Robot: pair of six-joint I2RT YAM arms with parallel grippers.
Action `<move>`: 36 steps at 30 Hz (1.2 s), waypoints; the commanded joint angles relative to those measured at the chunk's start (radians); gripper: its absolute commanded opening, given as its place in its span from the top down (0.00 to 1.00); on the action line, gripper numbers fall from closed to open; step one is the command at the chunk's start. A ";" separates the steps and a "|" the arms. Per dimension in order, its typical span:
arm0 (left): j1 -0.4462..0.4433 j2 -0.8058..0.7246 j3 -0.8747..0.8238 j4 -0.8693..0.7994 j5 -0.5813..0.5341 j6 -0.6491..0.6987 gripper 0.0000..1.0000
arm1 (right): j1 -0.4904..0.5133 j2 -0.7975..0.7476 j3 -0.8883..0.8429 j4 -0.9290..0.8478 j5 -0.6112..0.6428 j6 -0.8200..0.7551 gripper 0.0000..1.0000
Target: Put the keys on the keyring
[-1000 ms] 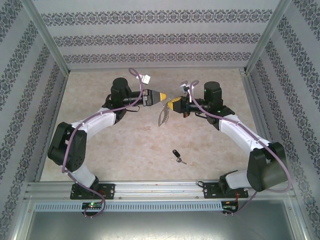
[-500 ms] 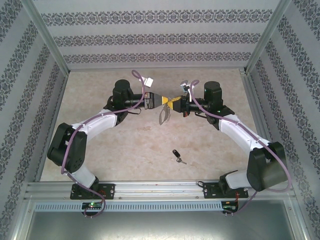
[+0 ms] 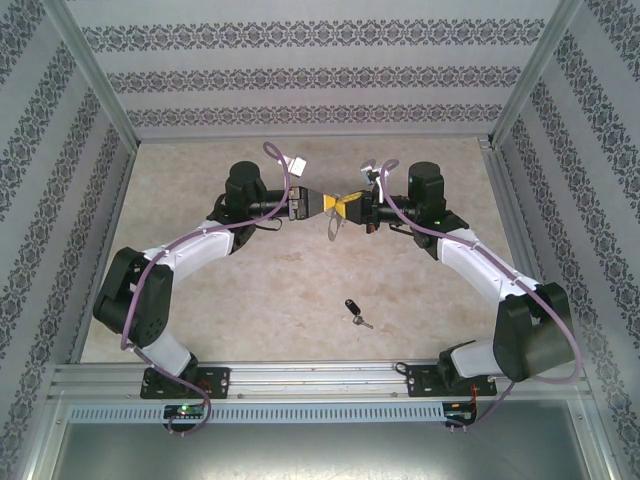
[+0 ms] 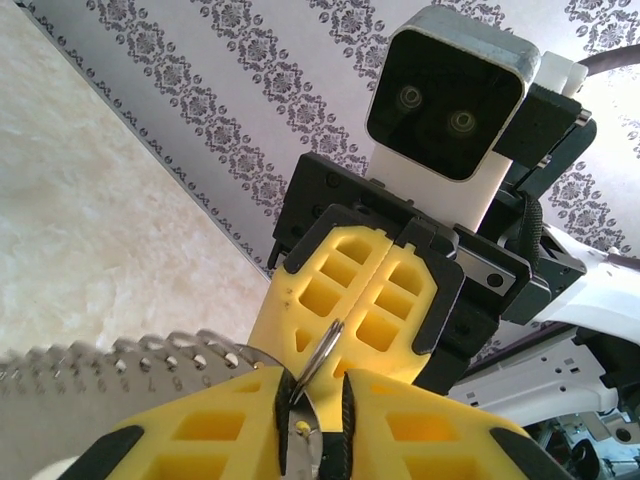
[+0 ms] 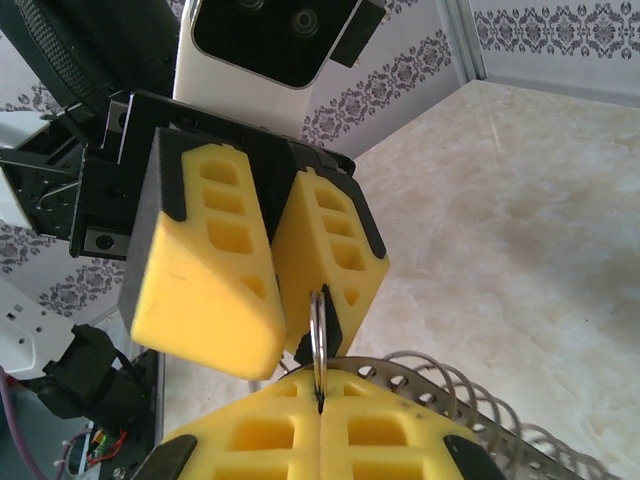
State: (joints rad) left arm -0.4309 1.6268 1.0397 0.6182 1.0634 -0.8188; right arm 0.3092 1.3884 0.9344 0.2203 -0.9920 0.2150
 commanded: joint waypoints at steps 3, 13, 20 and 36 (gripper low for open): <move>-0.020 -0.020 0.015 0.088 0.021 -0.011 0.86 | -0.003 0.017 0.017 0.032 -0.025 0.009 1.00; -0.020 -0.024 -0.020 0.205 -0.058 -0.093 1.00 | -0.015 -0.008 -0.008 0.047 0.050 0.036 0.84; -0.022 -0.059 -0.039 0.200 -0.113 -0.108 1.00 | -0.060 -0.144 -0.116 0.128 0.152 0.111 0.63; -0.023 -0.167 -0.043 -0.086 -0.257 0.116 1.00 | 0.058 -0.296 -0.195 0.103 0.493 0.352 0.50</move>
State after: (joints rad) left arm -0.4450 1.4967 0.9901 0.6037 0.8516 -0.7963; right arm 0.3286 1.0893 0.7238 0.3267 -0.5926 0.5003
